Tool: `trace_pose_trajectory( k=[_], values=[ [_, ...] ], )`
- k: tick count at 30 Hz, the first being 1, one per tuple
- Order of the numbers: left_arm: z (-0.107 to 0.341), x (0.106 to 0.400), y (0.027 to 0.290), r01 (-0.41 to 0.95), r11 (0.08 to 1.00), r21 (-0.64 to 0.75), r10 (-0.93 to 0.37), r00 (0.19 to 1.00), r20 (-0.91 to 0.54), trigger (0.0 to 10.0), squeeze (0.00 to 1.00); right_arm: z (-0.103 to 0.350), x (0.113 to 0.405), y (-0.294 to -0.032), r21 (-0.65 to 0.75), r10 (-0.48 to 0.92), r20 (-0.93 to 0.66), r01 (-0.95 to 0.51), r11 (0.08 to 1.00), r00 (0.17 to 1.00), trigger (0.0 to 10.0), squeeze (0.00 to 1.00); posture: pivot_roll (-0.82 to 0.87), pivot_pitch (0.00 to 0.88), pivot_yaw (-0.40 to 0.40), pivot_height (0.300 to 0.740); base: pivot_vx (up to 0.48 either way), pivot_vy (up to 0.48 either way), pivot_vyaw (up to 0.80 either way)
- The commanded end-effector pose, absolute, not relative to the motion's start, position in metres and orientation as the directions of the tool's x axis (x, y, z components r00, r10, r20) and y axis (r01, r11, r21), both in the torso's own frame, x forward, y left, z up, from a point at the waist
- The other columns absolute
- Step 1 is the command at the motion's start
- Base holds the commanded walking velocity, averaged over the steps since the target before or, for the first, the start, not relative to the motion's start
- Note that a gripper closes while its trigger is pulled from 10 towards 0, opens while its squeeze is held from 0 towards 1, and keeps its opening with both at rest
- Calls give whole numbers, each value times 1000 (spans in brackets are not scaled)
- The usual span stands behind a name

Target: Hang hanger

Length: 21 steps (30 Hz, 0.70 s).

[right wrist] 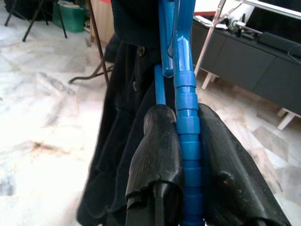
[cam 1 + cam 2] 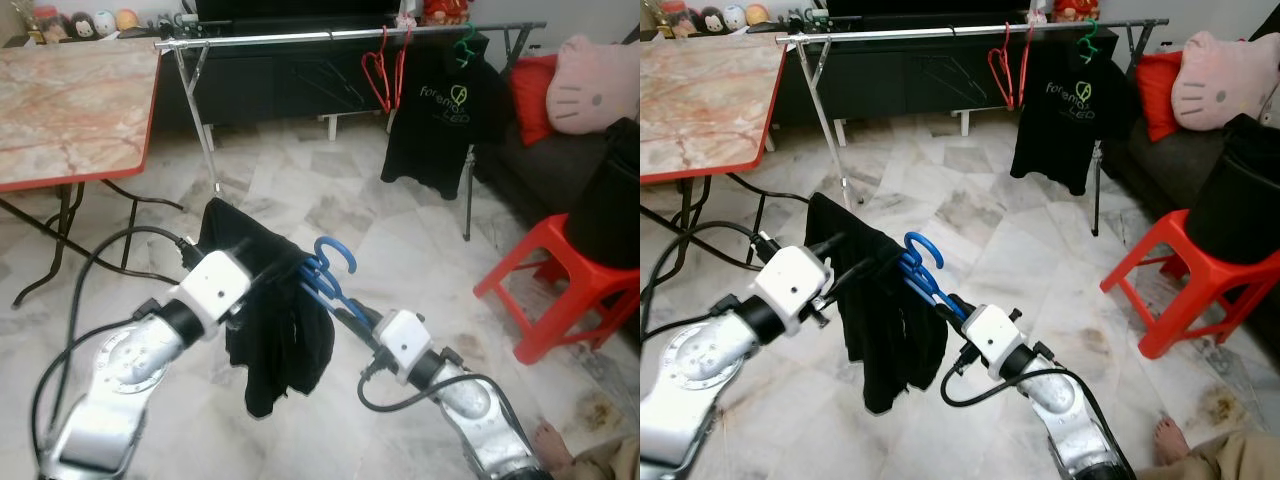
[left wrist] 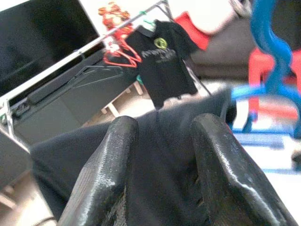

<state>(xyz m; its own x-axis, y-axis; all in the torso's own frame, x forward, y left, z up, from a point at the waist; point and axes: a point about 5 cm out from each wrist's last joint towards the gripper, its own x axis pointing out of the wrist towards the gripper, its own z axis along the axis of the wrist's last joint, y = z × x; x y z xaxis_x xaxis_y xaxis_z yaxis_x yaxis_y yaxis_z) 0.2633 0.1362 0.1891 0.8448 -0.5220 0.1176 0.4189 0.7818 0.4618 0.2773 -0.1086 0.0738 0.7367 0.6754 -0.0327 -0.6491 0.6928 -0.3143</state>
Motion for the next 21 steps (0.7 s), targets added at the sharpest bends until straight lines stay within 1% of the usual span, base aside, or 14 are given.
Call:
trace_pose_trajectory(
  k=[1,2,5,6,10,14,15,18,21],
  values=[
    [187,266,135,405,802,439,-495,862,111,10000,1000,90,281,-103,-327,676,45,-629,705,735,0,0,10,65,-22,740,0,0,0],
    [187,266,131,396,817,419,-482,868,119,10000,1000,92,282,-101,-325,670,57,-621,714,740,0,0,10,65,-22,740,0,0,0],
    [186,264,127,408,811,420,-491,864,109,10000,1000,94,284,-102,-323,659,66,-609,724,749,0,0,12,65,-22,740,0,0,0],
    [185,263,127,412,808,421,-493,864,101,10000,0,95,287,-102,-322,648,70,-597,735,759,0,0,16,67,-22,740,0,0,0],
    [185,261,124,438,792,425,-517,852,85,10000,0,100,294,-100,-303,622,88,-574,760,778,0,0,16,67,-23,740,0,0,0],
    [186,258,116,484,775,406,-558,825,83,10000,0,102,295,-95,-310,634,88,-583,751,769,0,0,19,63,-24,740,0,0,0],
    [185,256,115,500,757,421,-577,814,70,10000,0,101,295,-94,-311,638,84,-588,747,766,0,0,19,63,-24,740,0,0,0],
    [183,256,114,500,749,434,-577,815,57,10000,0,101,295,-94,-313,640,81,-590,744,764,0,0,19,63,-24,740,0,0,0],
    [183,260,115,456,779,431,-532,844,70,10000,0,101,295,-93,-313,646,83,-596,740,759,0,0,19,63,-24,740,0,0,0]
  ],
)
